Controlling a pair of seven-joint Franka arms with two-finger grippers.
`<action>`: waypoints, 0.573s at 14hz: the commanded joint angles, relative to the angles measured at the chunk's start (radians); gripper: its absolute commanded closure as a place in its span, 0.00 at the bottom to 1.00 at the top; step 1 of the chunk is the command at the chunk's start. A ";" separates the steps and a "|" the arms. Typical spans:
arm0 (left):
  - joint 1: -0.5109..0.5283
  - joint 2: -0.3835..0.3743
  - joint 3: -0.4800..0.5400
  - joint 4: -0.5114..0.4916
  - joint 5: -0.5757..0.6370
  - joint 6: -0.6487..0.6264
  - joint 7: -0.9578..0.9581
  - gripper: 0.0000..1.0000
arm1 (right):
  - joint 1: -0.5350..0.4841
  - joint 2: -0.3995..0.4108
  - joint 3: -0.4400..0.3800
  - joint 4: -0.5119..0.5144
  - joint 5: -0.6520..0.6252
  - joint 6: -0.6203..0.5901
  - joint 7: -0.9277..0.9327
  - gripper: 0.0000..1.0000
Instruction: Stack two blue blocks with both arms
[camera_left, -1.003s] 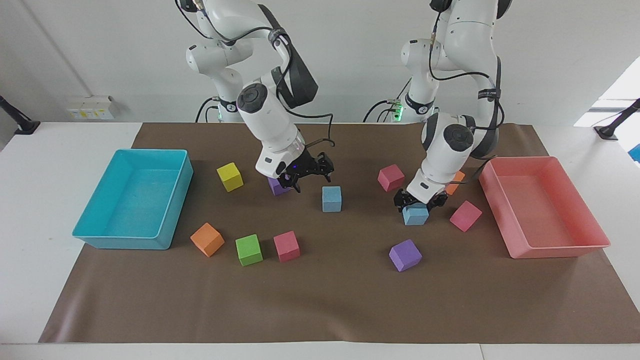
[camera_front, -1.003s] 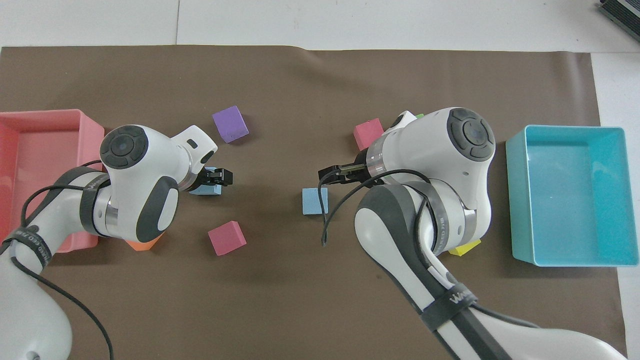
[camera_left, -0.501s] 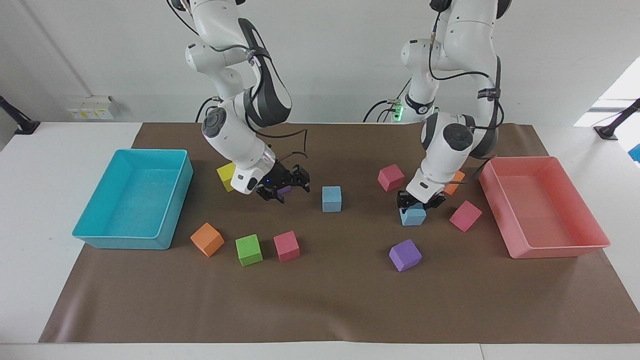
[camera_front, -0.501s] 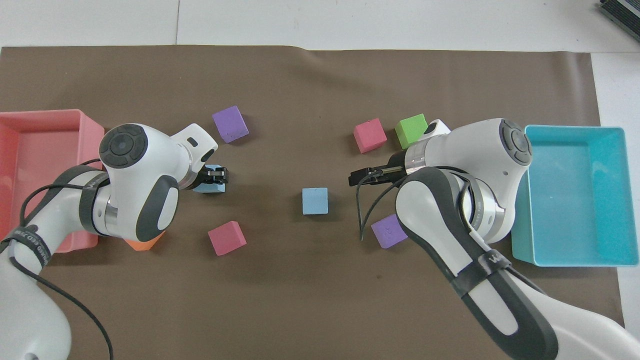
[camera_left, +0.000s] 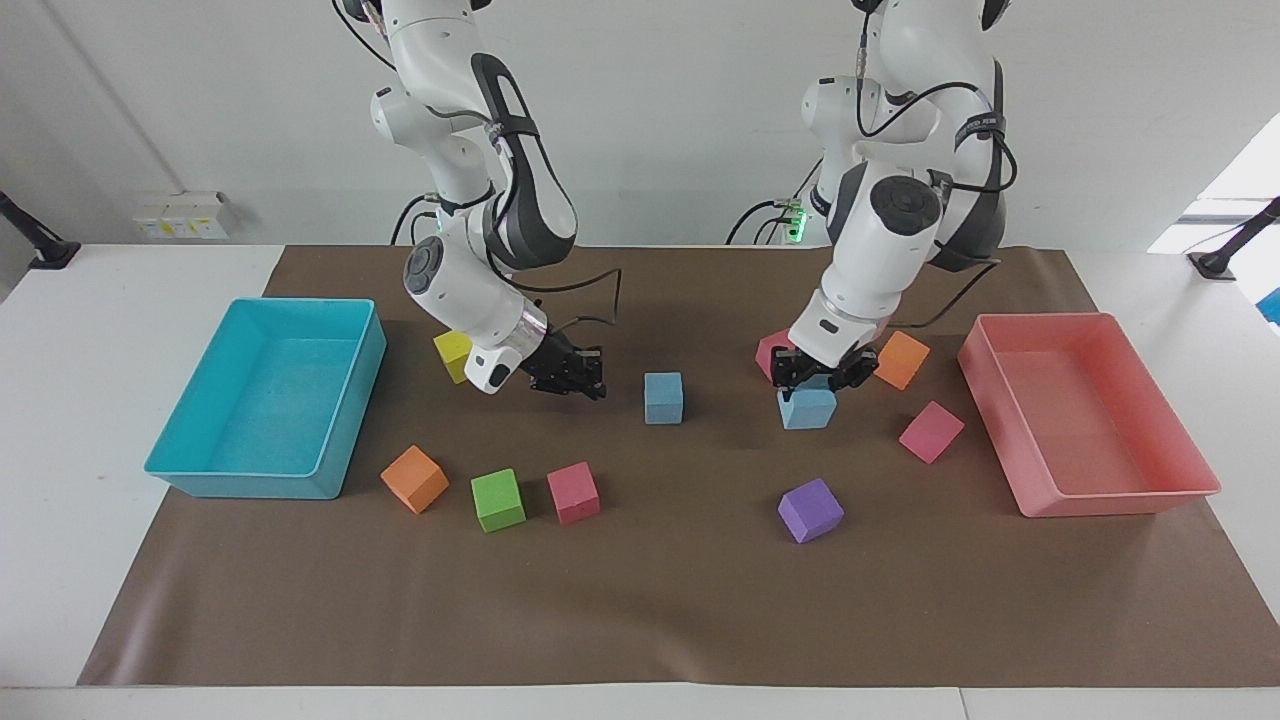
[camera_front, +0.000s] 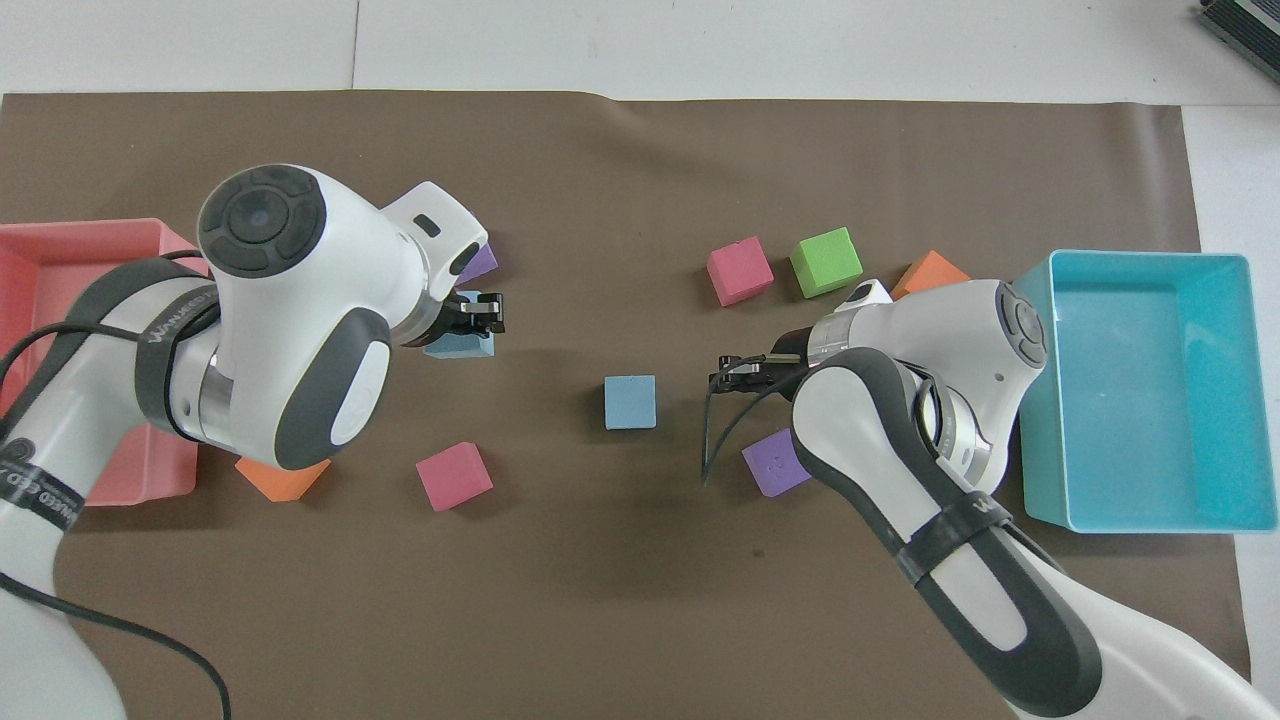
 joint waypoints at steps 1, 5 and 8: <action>-0.097 0.011 0.015 0.049 0.023 -0.025 -0.106 1.00 | 0.008 0.001 0.004 -0.035 0.046 0.042 -0.044 1.00; -0.150 0.026 0.000 0.073 0.015 -0.017 -0.107 1.00 | 0.043 0.024 0.004 -0.069 0.201 0.079 -0.149 1.00; -0.190 0.031 0.000 0.075 -0.006 -0.012 -0.130 1.00 | 0.029 0.026 0.004 -0.104 0.250 0.068 -0.223 1.00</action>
